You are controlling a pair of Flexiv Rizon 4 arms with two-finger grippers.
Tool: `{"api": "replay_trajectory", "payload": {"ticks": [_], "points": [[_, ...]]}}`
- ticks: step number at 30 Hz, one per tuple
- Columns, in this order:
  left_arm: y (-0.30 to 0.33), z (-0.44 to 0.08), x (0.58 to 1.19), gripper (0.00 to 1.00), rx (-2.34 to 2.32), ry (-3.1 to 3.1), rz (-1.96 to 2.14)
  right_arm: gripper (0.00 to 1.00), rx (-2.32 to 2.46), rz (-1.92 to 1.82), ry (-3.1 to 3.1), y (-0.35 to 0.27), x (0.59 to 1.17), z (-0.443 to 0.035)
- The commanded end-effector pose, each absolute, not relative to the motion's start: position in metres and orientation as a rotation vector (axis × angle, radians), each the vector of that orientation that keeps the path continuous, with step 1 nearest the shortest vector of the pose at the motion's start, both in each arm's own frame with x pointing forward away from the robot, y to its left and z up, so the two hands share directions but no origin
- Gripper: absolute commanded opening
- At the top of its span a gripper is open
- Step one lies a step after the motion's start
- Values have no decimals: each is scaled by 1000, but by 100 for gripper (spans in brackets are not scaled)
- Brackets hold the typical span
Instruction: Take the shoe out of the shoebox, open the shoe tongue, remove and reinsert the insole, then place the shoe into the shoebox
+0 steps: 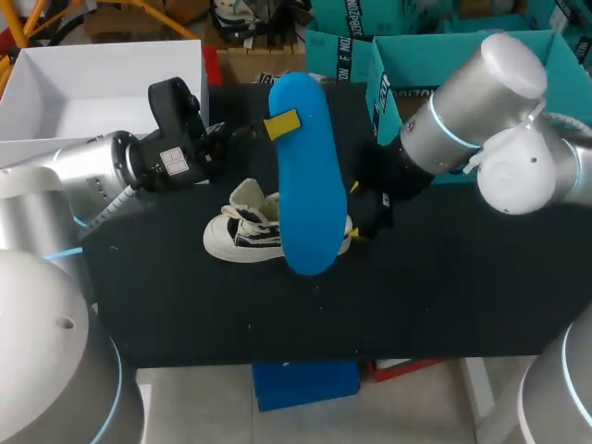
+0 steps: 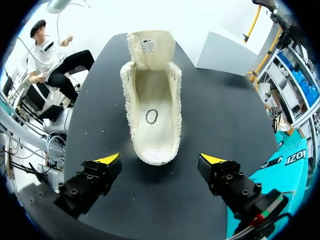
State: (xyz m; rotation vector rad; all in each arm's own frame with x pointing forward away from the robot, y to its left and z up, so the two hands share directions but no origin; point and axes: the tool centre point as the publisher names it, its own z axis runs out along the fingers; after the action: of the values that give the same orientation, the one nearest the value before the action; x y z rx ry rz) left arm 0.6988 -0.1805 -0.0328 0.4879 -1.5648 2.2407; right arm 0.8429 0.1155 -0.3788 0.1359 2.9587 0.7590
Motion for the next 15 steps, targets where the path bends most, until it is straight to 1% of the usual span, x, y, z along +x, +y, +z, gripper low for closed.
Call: {"api": "replay_trajectory", "payload": {"ticks": [1, 15], "points": [[-181, -33, 698, 0, 490, -1565, 2244, 100, 143, 1041, 2852, 114, 841, -391], [-181, -33, 698, 0, 490, -1565, 2244, 100, 193, 1325, 2721, 114, 846, -410]]}}
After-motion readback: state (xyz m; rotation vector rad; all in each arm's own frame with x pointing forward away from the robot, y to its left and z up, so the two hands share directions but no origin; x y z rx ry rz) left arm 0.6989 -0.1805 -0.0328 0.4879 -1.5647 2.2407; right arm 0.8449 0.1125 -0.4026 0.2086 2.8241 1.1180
